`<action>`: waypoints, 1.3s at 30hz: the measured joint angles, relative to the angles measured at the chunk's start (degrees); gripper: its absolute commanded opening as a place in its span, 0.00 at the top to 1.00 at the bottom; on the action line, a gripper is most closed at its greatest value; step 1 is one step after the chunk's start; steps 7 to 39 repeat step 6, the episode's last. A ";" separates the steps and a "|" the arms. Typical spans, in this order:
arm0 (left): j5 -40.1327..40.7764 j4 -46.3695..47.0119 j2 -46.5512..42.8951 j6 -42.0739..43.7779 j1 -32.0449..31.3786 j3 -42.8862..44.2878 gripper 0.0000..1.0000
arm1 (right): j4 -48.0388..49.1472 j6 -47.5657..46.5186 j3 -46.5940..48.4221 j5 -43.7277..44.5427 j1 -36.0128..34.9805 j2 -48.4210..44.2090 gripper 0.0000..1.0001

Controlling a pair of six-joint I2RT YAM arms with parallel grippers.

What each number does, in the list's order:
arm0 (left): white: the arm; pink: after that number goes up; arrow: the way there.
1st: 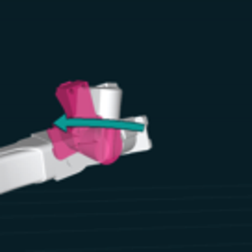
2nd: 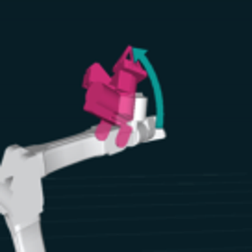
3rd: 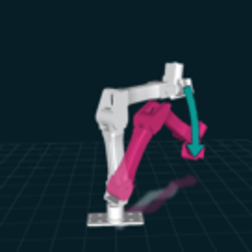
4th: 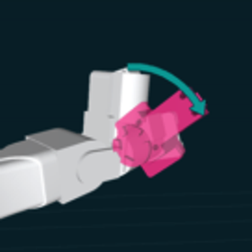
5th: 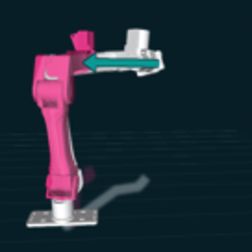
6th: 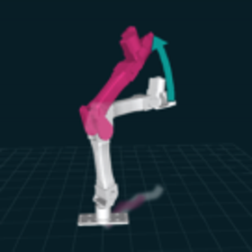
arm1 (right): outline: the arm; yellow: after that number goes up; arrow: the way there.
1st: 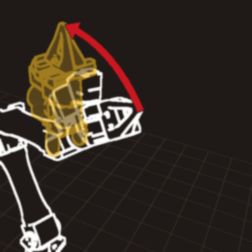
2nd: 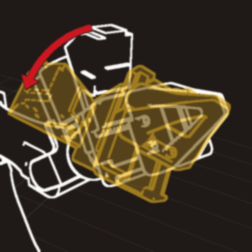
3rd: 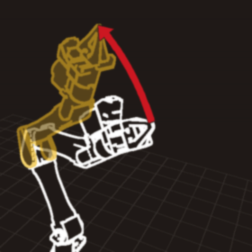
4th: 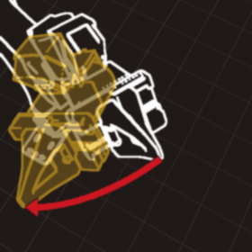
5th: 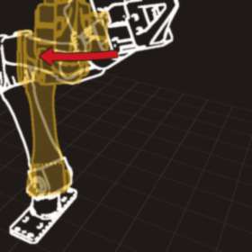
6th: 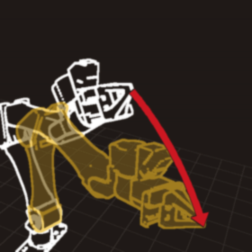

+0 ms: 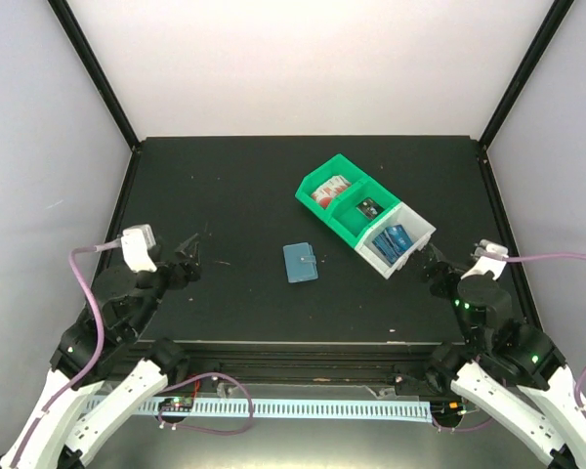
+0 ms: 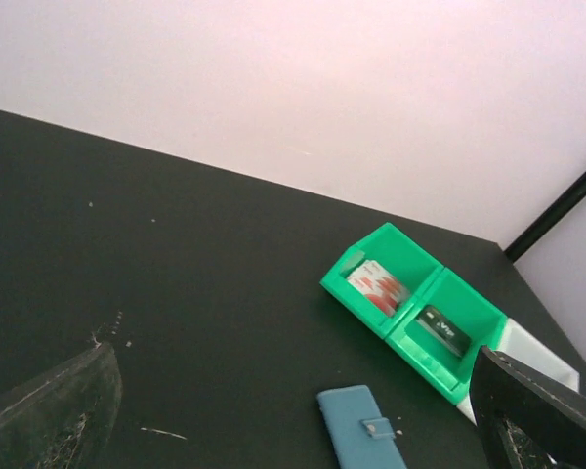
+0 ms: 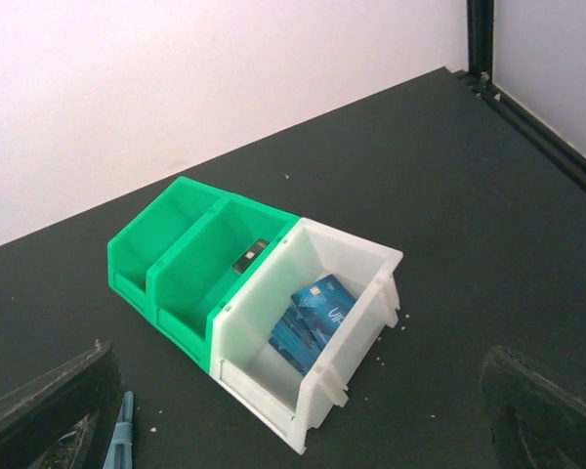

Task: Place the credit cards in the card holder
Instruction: Reset both arms

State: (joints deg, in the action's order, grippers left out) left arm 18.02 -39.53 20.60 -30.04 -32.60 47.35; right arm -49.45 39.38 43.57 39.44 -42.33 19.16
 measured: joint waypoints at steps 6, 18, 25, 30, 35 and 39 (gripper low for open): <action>2.34 -1.53 0.39 3.32 0.00 1.60 0.01 | -1.27 0.15 2.14 1.22 0.00 0.46 0.00; 2.34 -1.53 0.39 3.32 0.00 1.60 0.01 | -1.27 0.15 2.14 1.22 0.00 0.46 0.00; 2.34 -1.53 0.39 3.32 0.00 1.60 0.01 | -1.27 0.15 2.14 1.22 0.00 0.46 0.00; 2.34 -1.53 0.39 3.32 0.00 1.60 0.01 | -1.27 0.15 2.14 1.22 0.00 0.46 0.00; 2.34 -1.53 0.39 3.32 0.00 1.60 0.01 | -1.27 0.15 2.14 1.22 0.00 0.46 0.00; 2.34 -1.53 0.39 3.32 0.00 1.60 0.01 | -1.27 0.15 2.14 1.22 0.00 0.46 0.00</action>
